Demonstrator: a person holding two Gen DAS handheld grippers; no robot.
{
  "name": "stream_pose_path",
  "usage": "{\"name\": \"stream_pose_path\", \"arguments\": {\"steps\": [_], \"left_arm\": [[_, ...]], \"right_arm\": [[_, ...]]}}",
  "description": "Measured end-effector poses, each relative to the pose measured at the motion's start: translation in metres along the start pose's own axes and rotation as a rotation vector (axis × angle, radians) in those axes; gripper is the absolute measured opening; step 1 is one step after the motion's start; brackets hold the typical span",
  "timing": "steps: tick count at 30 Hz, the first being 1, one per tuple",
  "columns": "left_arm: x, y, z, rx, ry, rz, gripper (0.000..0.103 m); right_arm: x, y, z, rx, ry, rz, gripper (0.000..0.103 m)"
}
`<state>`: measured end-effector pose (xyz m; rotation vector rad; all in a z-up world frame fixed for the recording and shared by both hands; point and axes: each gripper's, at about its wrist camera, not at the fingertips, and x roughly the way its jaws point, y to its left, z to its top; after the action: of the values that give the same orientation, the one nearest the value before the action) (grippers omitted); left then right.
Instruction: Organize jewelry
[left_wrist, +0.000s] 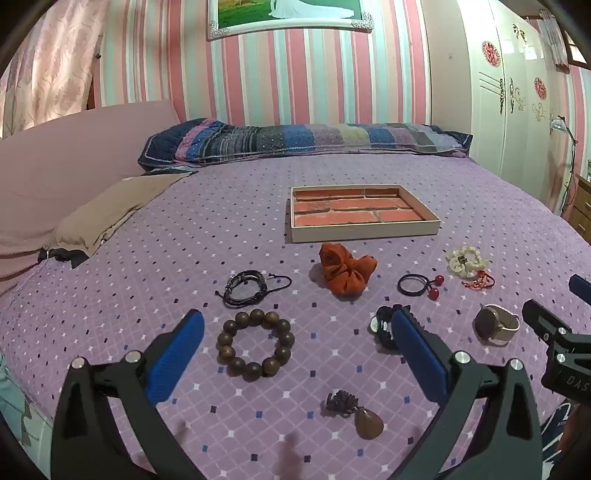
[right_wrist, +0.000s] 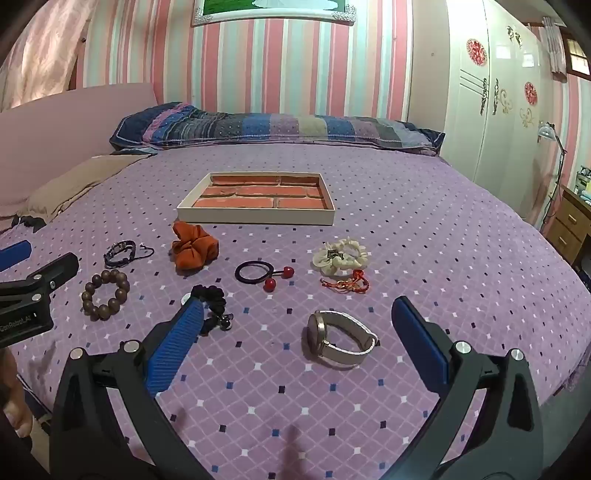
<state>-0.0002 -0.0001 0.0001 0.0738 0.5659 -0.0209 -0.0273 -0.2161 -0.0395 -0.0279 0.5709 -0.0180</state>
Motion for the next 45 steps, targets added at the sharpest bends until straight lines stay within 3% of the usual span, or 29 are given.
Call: {"name": "stream_pose_path", "arguments": {"steps": [45], "left_arm": [[0.009,0.004,-0.007,-0.012,0.023,-0.002,0.099]], "right_arm": [[0.011,-0.007,-0.007,0.016,0.005,-0.031,0.099]]}}
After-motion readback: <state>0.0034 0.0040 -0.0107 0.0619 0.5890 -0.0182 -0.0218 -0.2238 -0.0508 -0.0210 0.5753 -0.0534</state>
